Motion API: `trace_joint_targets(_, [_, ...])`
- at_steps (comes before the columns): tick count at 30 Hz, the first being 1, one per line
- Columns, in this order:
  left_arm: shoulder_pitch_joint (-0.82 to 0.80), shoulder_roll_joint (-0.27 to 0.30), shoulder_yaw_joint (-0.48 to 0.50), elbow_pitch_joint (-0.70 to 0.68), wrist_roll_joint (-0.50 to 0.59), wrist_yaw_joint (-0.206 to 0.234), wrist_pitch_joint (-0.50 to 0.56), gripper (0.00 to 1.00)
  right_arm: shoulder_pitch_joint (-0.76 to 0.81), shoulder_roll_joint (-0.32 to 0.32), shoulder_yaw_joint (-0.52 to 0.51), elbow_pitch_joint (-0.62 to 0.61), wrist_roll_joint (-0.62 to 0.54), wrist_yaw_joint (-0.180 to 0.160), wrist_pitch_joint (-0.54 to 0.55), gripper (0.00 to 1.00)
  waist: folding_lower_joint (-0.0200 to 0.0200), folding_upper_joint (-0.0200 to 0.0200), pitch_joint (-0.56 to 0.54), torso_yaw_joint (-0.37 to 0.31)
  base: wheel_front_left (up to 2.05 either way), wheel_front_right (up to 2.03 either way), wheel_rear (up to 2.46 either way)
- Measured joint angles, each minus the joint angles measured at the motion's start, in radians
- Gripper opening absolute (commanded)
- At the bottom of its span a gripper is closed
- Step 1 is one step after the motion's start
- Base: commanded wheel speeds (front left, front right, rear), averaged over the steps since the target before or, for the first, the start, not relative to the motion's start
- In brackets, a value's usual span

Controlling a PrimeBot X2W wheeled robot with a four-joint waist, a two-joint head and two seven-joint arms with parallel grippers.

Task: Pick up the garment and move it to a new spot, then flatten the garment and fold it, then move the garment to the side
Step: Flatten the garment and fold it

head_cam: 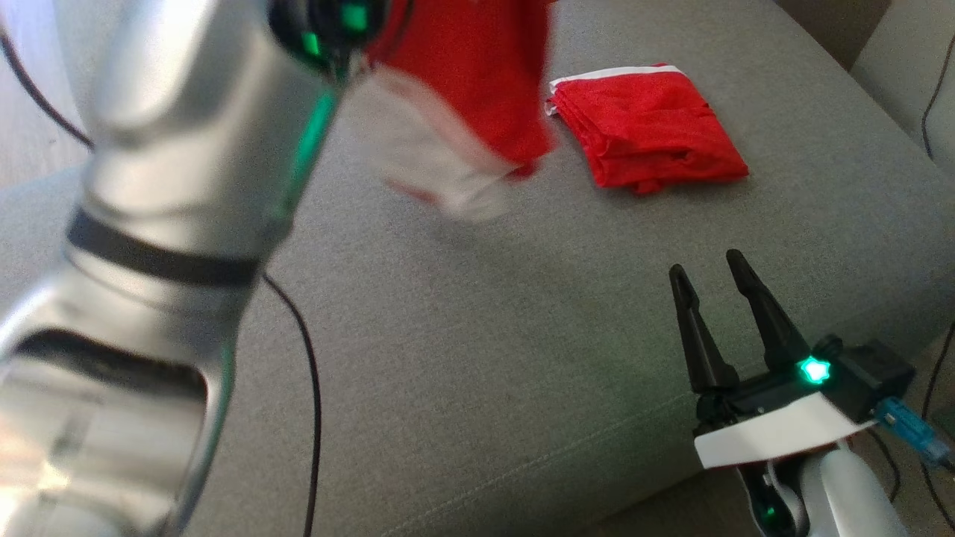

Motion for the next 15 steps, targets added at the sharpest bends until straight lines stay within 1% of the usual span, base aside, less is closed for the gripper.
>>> trace_joint_targets(1, [0.0, 0.0, 0.0, 0.0, 0.0, 0.0, 0.0, 0.0, 0.0, 0.0, 0.0, 0.0, 0.0, 0.0, 0.0, 1.0, 0.0, 0.0, 0.0, 0.0, 0.0, 0.0, 0.0])
trace_joint_targets(2, [-0.033, -0.003, 0.01, 0.01, -0.004, 0.002, -0.007, 0.0, 0.001, 0.0, -0.001, 0.0, 0.0, 0.0, 0.0, 1.0, 0.0, 0.0, -0.002, 0.001, 0.0, 0.0, 0.0])
trace_joint_targets(4, [-0.06, -0.007, 0.037, 0.027, -0.031, 0.014, -0.01, 0.0, 0.004, 0.0, -0.007, -0.003, 0.0, 0.0, 0.0, 1.0, 0.0, 0.0, -0.003, 0.007, 0.0, 0.0, 0.0])
trace_joint_targets(7, [0.008, 0.015, 0.048, 0.045, -0.057, 0.015, -0.005, 0.0, 0.019, 0.0, -0.021, -0.011, 0.0, 0.0, 0.0, 1.0, 0.0, 0.0, -0.004, 0.025, 0.0, 0.0, 0.0])
trace_joint_targets(9, [0.127, 0.052, 0.049, 0.038, -0.076, 0.014, 0.013, 0.0, 0.025, 0.0, -0.025, -0.016, 0.0, 0.0, 0.0, 1.0, 0.0, 0.0, -0.003, 0.04, 0.0, 0.0, 0.0])
trace_joint_targets(11, [0.284, 0.106, 0.047, 0.012, -0.095, 0.018, 0.024, 0.0, 0.034, 0.0, -0.034, -0.023, -0.005, 0.0, 0.0, 1.0, 0.0002, 0.0, 0.001, 0.058, 0.0, 0.0, 0.0])
trace_joint_targets(15, [0.592, 0.214, 0.06, -0.037, -0.125, 0.048, 0.027, 0.0, 0.05, 0.0, -0.057, -0.031, -0.04, 0.0, 0.0, 1.0, 0.0002, 0.0, 0.011, 0.103, 0.0, 0.0, 0.0])
